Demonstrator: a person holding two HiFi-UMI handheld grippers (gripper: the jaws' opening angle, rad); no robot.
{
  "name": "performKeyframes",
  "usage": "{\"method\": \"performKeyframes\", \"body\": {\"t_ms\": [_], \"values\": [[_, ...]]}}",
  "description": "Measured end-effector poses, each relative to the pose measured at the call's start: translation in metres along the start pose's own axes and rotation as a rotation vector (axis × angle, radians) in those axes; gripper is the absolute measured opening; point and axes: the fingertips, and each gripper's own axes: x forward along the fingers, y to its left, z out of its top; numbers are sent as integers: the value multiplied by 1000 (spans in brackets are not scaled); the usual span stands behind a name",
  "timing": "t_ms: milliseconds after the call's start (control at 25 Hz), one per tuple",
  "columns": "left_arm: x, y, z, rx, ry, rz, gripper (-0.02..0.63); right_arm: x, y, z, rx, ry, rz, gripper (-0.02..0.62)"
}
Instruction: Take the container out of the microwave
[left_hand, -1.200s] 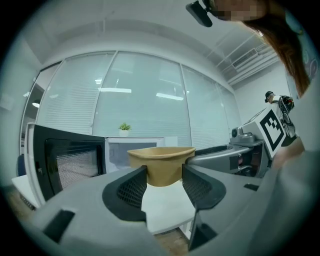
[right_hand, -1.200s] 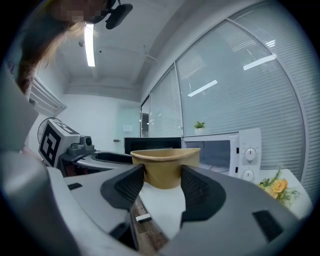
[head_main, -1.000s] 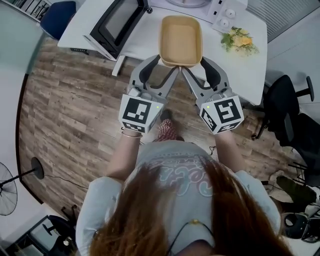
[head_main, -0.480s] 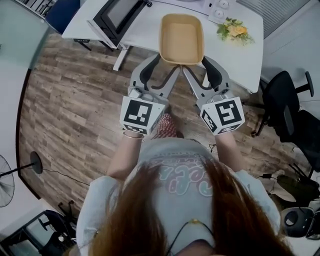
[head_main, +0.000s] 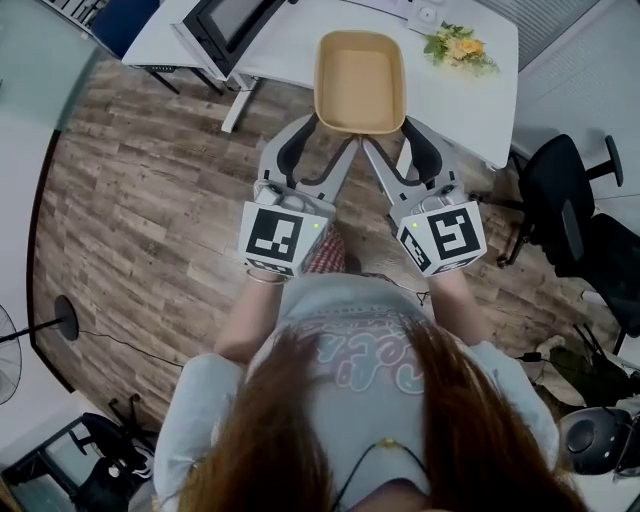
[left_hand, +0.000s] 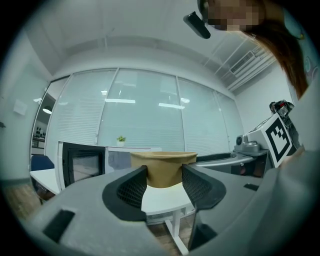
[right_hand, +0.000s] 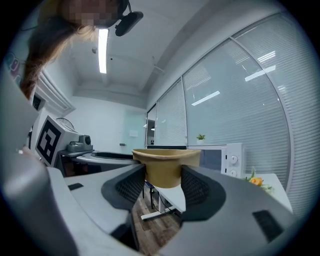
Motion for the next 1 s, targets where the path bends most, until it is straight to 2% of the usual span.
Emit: {"method": "performKeyframes", "body": {"t_ms": [560, 760, 1000], "values": [[-19, -26, 7, -27, -31, -1, 218, -31, 11, 5, 4, -37, -6, 218], [-21, -30, 4, -7, -21, -19, 218, -37, 12, 5, 2, -41, -17, 218], [-21, -33, 6, -42, -25, -18, 218, -38, 12, 3, 5, -37, -20, 218]]}}
